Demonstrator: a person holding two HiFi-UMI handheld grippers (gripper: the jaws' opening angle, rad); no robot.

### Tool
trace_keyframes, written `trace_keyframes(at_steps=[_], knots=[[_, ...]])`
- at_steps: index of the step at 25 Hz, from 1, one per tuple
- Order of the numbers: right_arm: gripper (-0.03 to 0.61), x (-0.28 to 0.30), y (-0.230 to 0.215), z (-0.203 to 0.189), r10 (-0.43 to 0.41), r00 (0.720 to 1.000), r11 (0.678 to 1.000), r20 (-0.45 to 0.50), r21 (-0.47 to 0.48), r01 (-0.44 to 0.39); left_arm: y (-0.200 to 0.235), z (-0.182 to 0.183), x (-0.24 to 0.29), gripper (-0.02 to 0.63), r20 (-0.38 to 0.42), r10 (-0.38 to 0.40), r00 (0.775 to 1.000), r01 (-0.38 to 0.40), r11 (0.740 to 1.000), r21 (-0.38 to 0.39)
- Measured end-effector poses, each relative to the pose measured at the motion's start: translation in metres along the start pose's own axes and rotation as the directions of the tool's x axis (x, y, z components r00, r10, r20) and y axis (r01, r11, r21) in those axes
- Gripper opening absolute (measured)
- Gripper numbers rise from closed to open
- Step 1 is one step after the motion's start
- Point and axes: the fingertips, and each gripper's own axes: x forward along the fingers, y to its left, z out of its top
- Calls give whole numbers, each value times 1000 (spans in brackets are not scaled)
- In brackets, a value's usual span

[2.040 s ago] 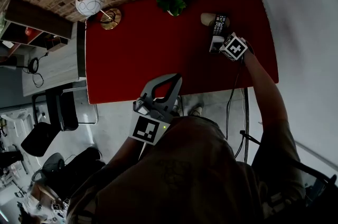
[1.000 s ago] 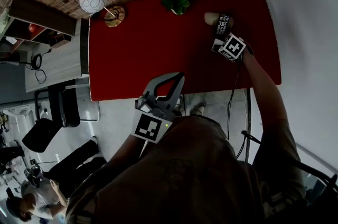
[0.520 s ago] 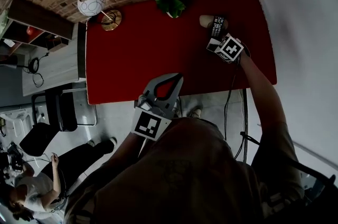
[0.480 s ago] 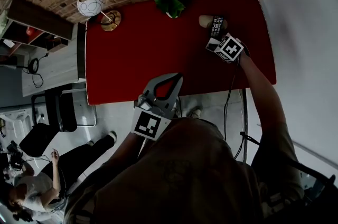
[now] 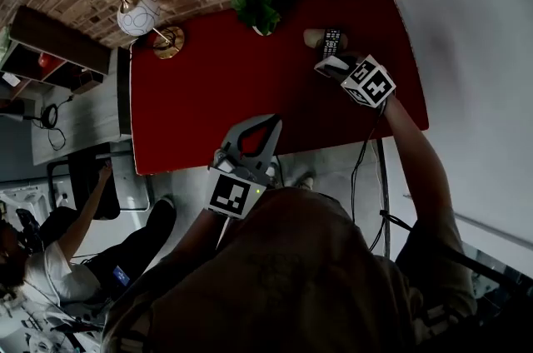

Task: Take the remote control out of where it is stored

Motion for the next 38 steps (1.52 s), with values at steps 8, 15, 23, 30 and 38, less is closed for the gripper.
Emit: trace_keyframes(at_steps=[8, 15, 23, 30, 38], knots=[[87, -71, 13, 41, -117, 965, 993, 233, 45, 109, 1, 6, 7, 11, 27, -11, 1000, 11, 1000, 15], [87, -145, 26, 74, -238, 864, 971, 444, 122, 205, 7, 15, 14, 11, 49, -20, 999, 18, 1000, 24], [87, -216, 50, 86, -354, 713, 934, 605, 193, 300, 11, 19, 19, 11, 56, -26, 998, 23, 998, 52], [87, -265, 73, 80, -475, 578, 879, 664, 324, 351, 13, 26, 16, 11, 70, -26, 997, 21, 997, 70], [87, -304, 107, 70, -539, 433, 836, 722, 399, 377, 12, 43, 12, 11, 124, -29, 992, 21, 998, 67]])
